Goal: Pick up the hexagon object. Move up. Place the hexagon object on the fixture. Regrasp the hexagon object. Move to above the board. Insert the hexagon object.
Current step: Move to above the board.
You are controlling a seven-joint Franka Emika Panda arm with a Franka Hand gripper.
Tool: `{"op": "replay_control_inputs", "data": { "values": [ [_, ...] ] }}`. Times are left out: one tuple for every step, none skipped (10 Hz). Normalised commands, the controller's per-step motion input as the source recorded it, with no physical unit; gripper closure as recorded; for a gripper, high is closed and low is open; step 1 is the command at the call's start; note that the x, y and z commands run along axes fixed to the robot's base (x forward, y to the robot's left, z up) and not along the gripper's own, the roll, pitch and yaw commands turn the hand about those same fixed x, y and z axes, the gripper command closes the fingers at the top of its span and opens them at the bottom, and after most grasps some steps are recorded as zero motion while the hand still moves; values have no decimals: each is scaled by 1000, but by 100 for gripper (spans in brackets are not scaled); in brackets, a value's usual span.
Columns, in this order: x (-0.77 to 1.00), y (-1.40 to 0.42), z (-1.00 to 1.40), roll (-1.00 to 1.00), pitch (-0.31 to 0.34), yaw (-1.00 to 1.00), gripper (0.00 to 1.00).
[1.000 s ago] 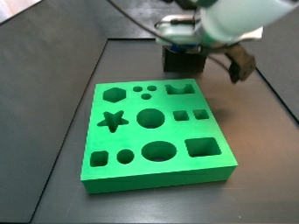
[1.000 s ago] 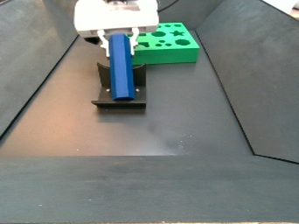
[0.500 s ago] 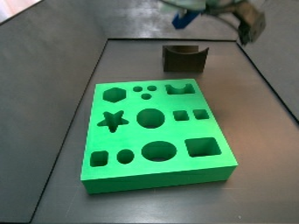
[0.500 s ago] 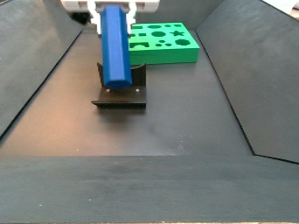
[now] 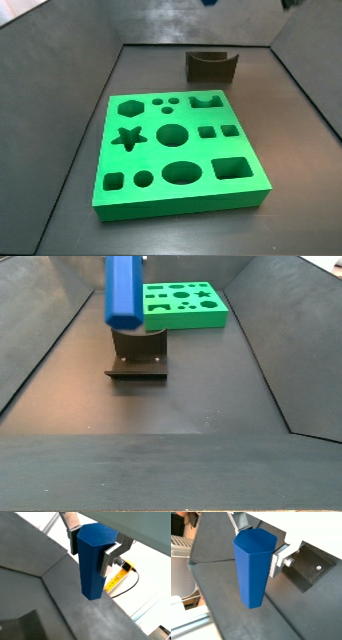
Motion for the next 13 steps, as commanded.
{"op": "replay_control_inputs", "data": {
  "values": [
    [-106, 177, 881, -117, -22, -206, 100],
    [-85, 110, 619, -126, 25, -178, 100],
    [-67, 75, 419, -125, 46, -151, 100],
    [-58, 55, 213, -117, 66, -124, 100],
    [-457, -1000, 202, -1000, 29, -204, 100],
    [-460, -1000, 212, -1000, 31, -195, 100],
    [-491, -1000, 218, -1000, 29, -198, 100],
    [-495, -1000, 210, -1000, 37, -200, 100],
    [-496, -1000, 214, -1000, 45, -201, 100],
    [-501, -1000, 218, -1000, 61, -196, 100],
    [-514, -1000, 218, -1000, 72, -191, 100],
    [-533, -1000, 224, -1000, 74, -187, 100],
    [-562, -1000, 231, -1000, 73, -181, 100]
  ]
}}
